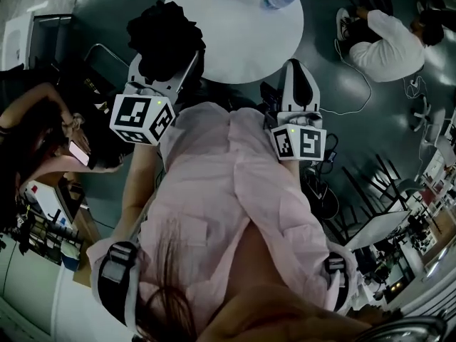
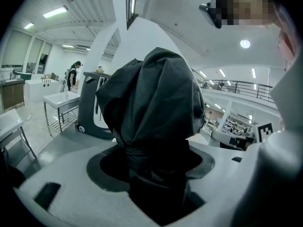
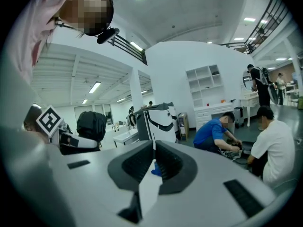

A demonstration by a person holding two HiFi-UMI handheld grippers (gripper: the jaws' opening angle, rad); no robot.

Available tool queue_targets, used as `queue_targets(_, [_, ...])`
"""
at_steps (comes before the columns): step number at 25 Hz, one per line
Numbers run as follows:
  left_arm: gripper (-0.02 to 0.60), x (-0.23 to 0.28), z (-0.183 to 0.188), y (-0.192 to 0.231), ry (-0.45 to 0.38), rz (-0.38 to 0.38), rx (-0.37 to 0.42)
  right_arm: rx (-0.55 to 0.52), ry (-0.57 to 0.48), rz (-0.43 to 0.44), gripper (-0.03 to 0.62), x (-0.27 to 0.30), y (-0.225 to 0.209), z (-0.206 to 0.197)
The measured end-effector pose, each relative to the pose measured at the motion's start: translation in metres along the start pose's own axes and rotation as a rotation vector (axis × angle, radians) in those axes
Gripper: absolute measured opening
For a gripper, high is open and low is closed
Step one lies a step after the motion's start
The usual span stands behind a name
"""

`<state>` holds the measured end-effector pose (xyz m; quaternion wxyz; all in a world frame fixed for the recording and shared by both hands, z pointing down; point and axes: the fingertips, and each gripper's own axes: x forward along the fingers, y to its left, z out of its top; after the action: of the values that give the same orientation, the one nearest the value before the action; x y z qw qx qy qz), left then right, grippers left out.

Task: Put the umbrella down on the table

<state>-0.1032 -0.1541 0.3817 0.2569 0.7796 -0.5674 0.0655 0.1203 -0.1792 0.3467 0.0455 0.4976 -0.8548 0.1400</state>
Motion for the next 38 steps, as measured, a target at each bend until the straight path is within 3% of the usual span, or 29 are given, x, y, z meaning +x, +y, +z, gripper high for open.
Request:
queue_targets(6, [0.318, 0.074, -0.024, 0.003, 0.18, -0.055, 0.073, 0.024, -0.007, -0.061, 0.034, 0.002, -0.017, 0.009])
queue_targets(13, [0.318, 0.159, -0.088, 0.018, 0.389, -0.132, 0.124, 0.047, 0.014, -0.165, 0.034, 0.004, -0.031, -0.001])
queue_targets(20, [0.317, 0.213, -0.146, 0.023, 0.57, -0.166, 0.161, 0.063, 0.038, -0.231, 0.034, 0.006, -0.044, -0.001])
queue_targets(31, [0.318, 0.241, -0.202, 0.034, 0.766, -0.144, 0.16, 0.075, 0.078, -0.272, 0.034, 0.009, -0.054, -0.006])
queue_targets(38, [0.318, 0.249, -0.213, 0.041, 0.814, -0.12, 0.158, 0.077, 0.086, -0.275, 0.034, 0.012, -0.056, -0.006])
